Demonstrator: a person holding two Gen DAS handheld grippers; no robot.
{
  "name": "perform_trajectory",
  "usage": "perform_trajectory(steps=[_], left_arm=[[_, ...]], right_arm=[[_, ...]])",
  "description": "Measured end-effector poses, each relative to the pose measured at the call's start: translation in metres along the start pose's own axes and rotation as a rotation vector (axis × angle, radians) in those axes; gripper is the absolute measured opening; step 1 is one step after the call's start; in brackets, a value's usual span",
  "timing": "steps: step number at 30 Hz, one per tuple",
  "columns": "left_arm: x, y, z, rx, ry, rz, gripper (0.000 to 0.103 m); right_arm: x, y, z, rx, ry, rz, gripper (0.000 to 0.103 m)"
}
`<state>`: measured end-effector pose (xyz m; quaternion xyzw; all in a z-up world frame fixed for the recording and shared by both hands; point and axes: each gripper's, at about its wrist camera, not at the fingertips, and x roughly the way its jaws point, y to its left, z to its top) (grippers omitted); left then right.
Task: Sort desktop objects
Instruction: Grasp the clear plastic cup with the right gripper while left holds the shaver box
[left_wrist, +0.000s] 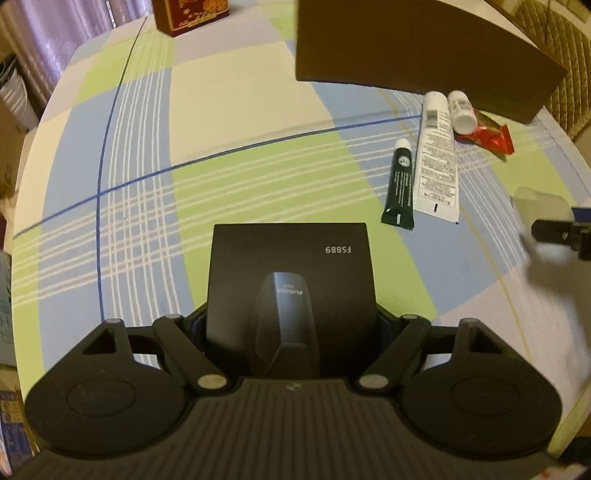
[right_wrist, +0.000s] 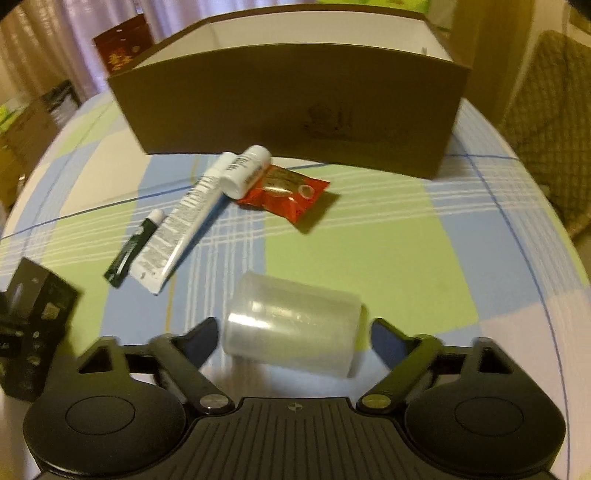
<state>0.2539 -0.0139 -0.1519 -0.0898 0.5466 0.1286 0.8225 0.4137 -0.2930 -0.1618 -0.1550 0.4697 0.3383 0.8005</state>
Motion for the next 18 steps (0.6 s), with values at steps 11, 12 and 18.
perform_trajectory(steps=[11, 12, 18], left_arm=[[-0.004, -0.002, -0.008, 0.055, -0.021, -0.012, 0.076], [-0.005, -0.001, -0.010, 0.052, -0.021, -0.014, 0.076], [-0.009, 0.001, -0.024, 0.021, -0.027, -0.021, 0.076]], right_arm=[[0.009, 0.017, 0.005, 0.080, 0.007, -0.096, 0.069], [0.008, 0.019, 0.003, 0.070, 0.006, -0.104, 0.069], [0.000, 0.024, -0.003, 0.023, 0.009, -0.096, 0.069]])
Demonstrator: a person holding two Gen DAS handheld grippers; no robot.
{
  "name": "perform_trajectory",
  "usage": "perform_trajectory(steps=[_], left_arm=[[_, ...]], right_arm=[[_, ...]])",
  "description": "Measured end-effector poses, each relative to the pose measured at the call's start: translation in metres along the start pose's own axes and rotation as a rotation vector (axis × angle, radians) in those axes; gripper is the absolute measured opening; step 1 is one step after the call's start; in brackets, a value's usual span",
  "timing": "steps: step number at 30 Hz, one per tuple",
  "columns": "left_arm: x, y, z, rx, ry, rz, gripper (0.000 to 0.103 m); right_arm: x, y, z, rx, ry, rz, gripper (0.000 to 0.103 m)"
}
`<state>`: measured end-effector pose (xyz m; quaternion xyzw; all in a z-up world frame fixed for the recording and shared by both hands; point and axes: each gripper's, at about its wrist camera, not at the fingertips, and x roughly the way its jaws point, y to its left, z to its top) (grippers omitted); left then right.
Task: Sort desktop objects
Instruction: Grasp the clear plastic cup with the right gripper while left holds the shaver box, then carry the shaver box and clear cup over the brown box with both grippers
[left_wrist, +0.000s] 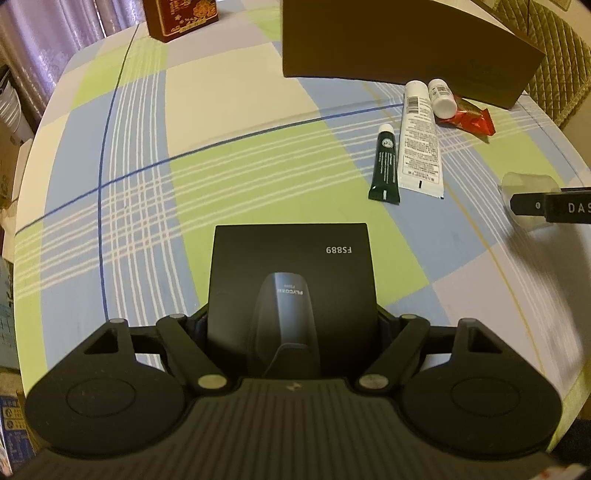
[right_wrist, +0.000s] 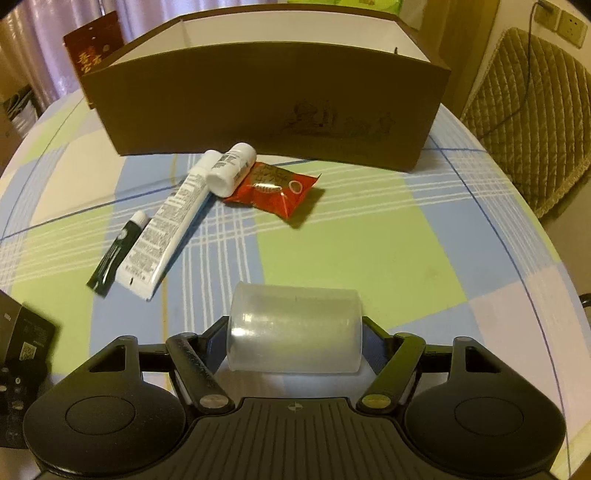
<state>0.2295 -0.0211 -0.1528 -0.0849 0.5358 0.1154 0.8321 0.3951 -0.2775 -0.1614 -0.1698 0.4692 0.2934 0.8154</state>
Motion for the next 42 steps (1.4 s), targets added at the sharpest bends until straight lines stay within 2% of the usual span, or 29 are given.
perform_trajectory(steps=[5, 9, 18, 23, 42], left_arm=[[-0.004, -0.002, -0.004, -0.043, -0.001, 0.002, 0.076], [-0.019, -0.008, 0.001, -0.068, -0.030, 0.003, 0.076], [-0.061, -0.029, 0.035, -0.103, -0.149, -0.018, 0.076], [-0.073, -0.044, 0.052, -0.110, -0.186, -0.036, 0.076], [-0.085, -0.076, 0.097, -0.123, -0.252, -0.075, 0.076]], right_arm=[[-0.011, 0.001, 0.003, -0.051, -0.019, 0.032, 0.069], [-0.019, -0.003, 0.009, -0.068, -0.031, 0.076, 0.069], [-0.034, -0.020, 0.021, -0.123, -0.047, 0.159, 0.069], [-0.039, -0.030, 0.024, -0.131, -0.046, 0.202, 0.069], [-0.057, -0.061, 0.054, -0.143, -0.113, 0.252, 0.069]])
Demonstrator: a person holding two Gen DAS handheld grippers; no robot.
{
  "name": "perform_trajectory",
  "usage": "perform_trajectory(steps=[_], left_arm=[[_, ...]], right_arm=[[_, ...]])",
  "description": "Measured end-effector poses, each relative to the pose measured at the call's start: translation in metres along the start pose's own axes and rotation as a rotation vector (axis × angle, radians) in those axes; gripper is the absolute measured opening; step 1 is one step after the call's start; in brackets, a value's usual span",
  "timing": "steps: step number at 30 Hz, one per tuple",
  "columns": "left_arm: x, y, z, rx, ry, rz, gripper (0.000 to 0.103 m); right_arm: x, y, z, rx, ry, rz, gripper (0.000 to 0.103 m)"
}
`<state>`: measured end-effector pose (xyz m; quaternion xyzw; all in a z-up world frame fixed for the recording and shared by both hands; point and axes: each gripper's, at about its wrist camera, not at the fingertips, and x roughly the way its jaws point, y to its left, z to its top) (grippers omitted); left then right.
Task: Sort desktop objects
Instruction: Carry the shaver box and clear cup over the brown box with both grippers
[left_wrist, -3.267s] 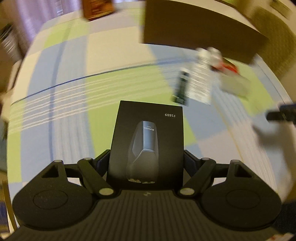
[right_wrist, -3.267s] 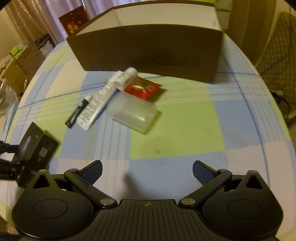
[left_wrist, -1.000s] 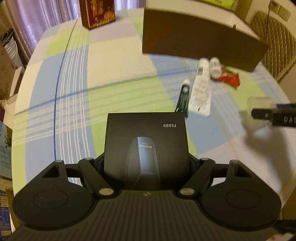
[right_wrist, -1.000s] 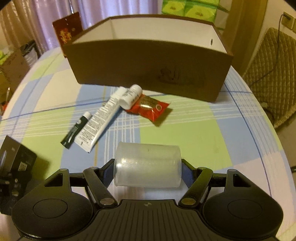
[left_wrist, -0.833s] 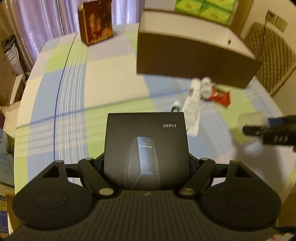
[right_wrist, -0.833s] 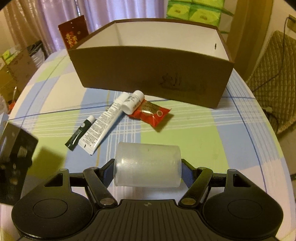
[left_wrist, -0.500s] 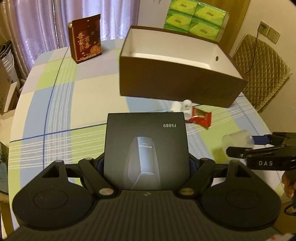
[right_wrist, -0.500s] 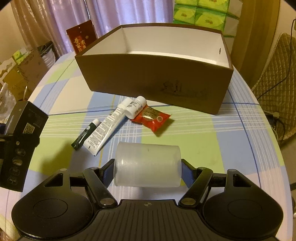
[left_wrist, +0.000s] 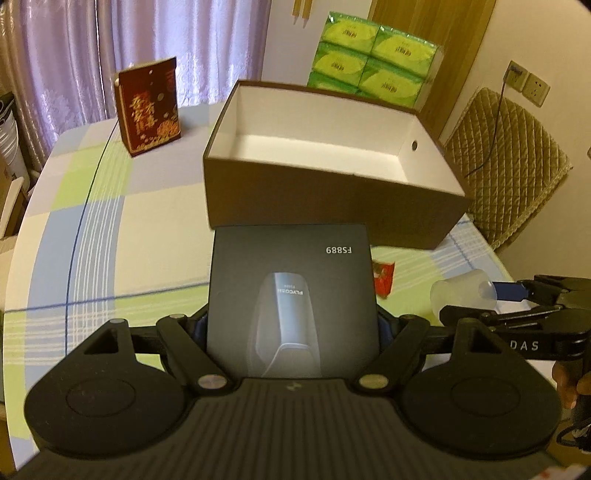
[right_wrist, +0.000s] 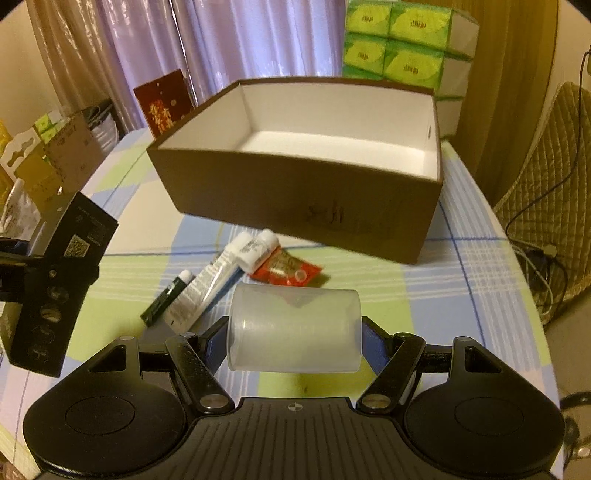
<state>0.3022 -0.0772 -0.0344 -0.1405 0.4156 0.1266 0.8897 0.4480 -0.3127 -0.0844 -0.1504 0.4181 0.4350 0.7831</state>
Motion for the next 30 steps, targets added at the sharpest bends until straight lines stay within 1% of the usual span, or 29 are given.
perform_trajectory(steps=[8, 11, 15, 21, 23, 30], left_arm=[[0.001, -0.007, 0.034, -0.010, -0.054, -0.008, 0.076], [0.005, -0.010, 0.052, -0.008, -0.075, -0.001, 0.076], [0.016, -0.014, 0.079, -0.009, -0.093, -0.015, 0.076], [0.046, -0.019, 0.123, 0.012, -0.106, -0.010, 0.076], [0.060, -0.019, 0.138, 0.022, -0.097, -0.001, 0.076], [0.122, -0.018, 0.185, 0.060, -0.071, 0.067, 0.076]], right_arm=[[-0.008, -0.006, 0.030, -0.037, -0.063, 0.024, 0.069], [-0.007, -0.009, 0.046, -0.049, -0.090, 0.032, 0.069], [-0.002, -0.013, 0.071, -0.062, -0.127, 0.040, 0.069], [0.020, -0.028, 0.114, -0.048, -0.152, 0.032, 0.069], [0.030, -0.034, 0.128, -0.035, -0.159, 0.022, 0.069], [0.074, -0.051, 0.166, -0.007, -0.138, -0.028, 0.069]])
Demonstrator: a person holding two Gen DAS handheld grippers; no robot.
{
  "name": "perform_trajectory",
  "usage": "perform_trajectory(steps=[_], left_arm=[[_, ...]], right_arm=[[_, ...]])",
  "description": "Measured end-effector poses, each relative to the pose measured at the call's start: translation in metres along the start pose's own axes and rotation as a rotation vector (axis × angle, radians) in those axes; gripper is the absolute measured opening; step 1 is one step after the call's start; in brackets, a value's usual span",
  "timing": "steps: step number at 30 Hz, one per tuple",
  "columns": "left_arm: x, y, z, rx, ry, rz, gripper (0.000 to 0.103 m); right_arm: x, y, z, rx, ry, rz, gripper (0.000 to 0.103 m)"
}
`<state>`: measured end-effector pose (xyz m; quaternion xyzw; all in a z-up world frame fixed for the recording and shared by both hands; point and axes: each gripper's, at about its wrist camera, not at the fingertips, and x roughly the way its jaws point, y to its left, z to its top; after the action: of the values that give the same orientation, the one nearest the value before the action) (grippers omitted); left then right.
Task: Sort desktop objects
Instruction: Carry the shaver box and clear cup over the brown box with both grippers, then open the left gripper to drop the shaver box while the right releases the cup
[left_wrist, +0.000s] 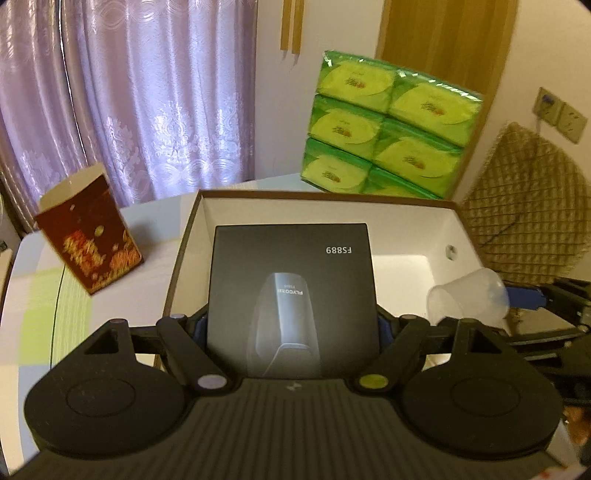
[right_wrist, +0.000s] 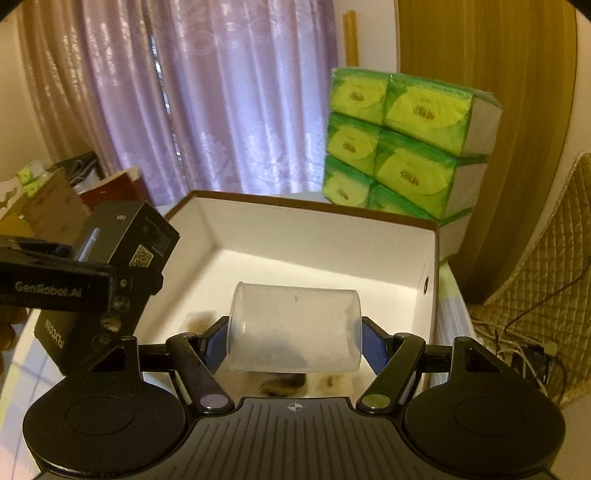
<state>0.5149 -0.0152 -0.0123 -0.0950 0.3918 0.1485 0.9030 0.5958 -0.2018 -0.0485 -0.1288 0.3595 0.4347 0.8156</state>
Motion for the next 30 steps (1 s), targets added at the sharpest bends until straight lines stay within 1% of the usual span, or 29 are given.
perform_trajectory(steps=[4, 11, 14, 16, 19, 23, 30], left_arm=[[0.036, 0.004, 0.018, 0.005, -0.004, 0.039, 0.076], [0.087, 0.004, 0.032, 0.038, 0.021, 0.091, 0.076], [0.108, 0.003, 0.033, 0.063, 0.060, 0.099, 0.077], [0.122, 0.002, 0.034, 0.077, 0.101, 0.112, 0.077], [0.140, 0.005, 0.034, 0.080, 0.150, 0.115, 0.077], [0.153, 0.008, 0.033, 0.087, 0.180, 0.106, 0.077], [0.152, 0.011, 0.034, 0.083, 0.159, 0.099, 0.078]], right_arm=[[0.027, -0.009, 0.011, 0.006, 0.022, -0.021, 0.069], [0.071, -0.019, 0.022, -0.026, 0.078, -0.052, 0.069], [0.084, -0.020, 0.022, -0.044, 0.099, -0.056, 0.069], [0.091, -0.022, 0.022, -0.055, 0.112, -0.062, 0.069], [0.097, -0.024, 0.021, -0.057, 0.124, -0.064, 0.069], [0.102, -0.026, 0.020, -0.058, 0.133, -0.068, 0.069], [0.112, -0.023, 0.019, -0.070, 0.145, -0.062, 0.069]])
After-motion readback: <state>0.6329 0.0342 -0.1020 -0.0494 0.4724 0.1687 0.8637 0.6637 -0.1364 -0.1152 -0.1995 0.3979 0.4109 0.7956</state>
